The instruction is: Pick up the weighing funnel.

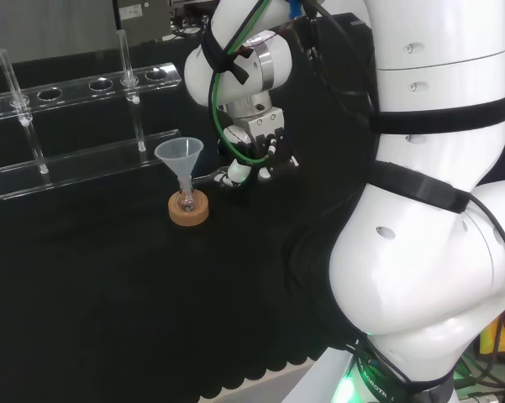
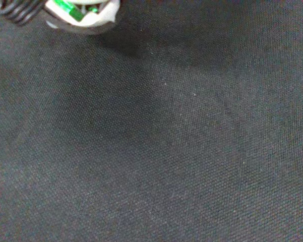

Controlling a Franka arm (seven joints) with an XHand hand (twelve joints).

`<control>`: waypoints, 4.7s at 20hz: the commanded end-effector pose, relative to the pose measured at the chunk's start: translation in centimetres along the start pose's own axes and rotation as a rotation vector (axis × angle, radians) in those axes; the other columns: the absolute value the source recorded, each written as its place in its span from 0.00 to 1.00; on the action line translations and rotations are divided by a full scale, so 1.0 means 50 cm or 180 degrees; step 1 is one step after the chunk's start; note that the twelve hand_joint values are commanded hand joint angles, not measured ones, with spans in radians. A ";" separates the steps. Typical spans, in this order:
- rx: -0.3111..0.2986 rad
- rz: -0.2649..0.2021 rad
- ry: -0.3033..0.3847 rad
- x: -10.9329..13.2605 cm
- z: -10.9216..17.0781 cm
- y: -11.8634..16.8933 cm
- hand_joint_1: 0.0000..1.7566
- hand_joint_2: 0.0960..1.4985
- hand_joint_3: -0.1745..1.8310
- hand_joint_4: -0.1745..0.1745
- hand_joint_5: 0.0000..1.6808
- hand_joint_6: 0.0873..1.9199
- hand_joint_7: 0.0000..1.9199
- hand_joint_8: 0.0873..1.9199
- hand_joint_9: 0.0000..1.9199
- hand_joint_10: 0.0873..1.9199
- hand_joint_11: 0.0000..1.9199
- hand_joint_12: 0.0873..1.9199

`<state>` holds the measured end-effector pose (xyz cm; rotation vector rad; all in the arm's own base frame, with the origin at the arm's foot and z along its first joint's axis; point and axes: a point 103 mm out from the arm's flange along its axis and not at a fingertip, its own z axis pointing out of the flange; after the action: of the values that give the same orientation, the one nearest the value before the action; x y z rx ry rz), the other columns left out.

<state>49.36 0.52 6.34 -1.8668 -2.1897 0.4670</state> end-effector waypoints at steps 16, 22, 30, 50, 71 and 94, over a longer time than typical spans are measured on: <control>0.0047 -0.0021 -0.0012 0.004 0.009 0.002 0.49 0.40 0.36 0.34 0.31 0.28 0.34 0.35 0.47 0.22 0.34 0.59; 0.0071 -0.0027 -0.0018 0.009 0.009 0.004 0.49 0.40 0.36 0.34 0.31 0.29 0.34 0.35 0.47 0.22 0.34 0.59; 0.0110 -0.0041 -0.0022 0.013 0.014 0.007 0.49 0.41 0.36 0.35 0.32 0.29 0.36 0.36 0.48 0.22 0.34 0.59; 0.0063 0.0000 -0.0166 -0.009 -0.015 -0.002 0.63 0.45 0.36 1.00 0.74 0.33 0.70 0.15 0.75 0.04 0.51 0.47; -0.0129 0.0174 0.0015 -0.064 -0.073 -0.054 0.63 0.44 0.37 1.00 0.74 0.33 0.70 0.15 0.75 0.03 0.52 0.47; -0.0260 0.0506 -0.0270 -0.092 -0.225 -0.233 0.63 0.44 0.37 1.00 0.74 0.32 0.71 0.14 0.76 0.02 0.53 0.46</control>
<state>45.07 -4.59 20.10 -2.0961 -2.1656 0.4640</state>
